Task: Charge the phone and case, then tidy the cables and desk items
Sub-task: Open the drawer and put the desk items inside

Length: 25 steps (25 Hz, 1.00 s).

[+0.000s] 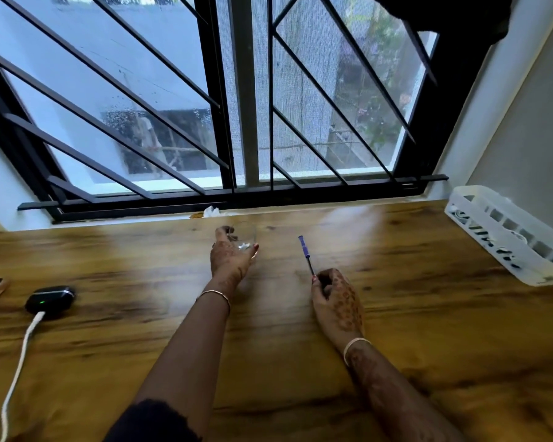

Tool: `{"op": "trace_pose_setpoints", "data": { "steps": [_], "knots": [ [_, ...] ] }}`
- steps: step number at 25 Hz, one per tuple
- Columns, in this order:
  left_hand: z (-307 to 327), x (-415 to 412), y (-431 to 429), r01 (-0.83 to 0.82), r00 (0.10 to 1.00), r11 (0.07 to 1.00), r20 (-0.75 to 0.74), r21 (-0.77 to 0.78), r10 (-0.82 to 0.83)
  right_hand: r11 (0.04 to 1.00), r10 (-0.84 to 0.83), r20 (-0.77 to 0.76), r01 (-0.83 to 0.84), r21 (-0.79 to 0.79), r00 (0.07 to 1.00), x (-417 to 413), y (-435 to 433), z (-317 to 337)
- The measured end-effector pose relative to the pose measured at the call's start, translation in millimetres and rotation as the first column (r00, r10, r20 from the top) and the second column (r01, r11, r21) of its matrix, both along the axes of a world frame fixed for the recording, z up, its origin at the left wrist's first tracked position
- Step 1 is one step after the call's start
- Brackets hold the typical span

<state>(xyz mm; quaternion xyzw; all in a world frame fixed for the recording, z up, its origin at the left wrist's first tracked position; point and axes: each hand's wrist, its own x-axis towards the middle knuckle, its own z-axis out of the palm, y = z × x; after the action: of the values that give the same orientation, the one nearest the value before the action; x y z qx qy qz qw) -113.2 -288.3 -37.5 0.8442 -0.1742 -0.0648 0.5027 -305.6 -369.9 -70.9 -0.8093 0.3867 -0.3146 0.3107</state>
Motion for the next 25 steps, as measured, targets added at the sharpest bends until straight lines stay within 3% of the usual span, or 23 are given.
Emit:
{"op": "trace_pose_setpoints", "data": {
  "steps": [6,12,20,25],
  "knots": [
    [13,-67,22,0.127,0.992,0.991,0.021,-0.03,-0.127,0.98,-0.081,0.103,0.061,0.19,0.991,-33,3,9],
    [33,-191,58,0.216,0.976,0.976,0.035,-0.023,-0.215,0.968,-0.137,0.074,0.118,0.222,0.988,-145,11,16],
    [24,-380,90,0.295,0.955,0.955,0.012,0.032,-0.295,0.967,0.105,-0.077,-0.084,0.238,0.991,-325,26,23],
    [-6,-461,97,0.358,0.934,0.928,-0.048,0.102,-0.355,0.927,0.216,-0.178,-0.144,0.345,0.96,-411,23,4]
  ]
}}
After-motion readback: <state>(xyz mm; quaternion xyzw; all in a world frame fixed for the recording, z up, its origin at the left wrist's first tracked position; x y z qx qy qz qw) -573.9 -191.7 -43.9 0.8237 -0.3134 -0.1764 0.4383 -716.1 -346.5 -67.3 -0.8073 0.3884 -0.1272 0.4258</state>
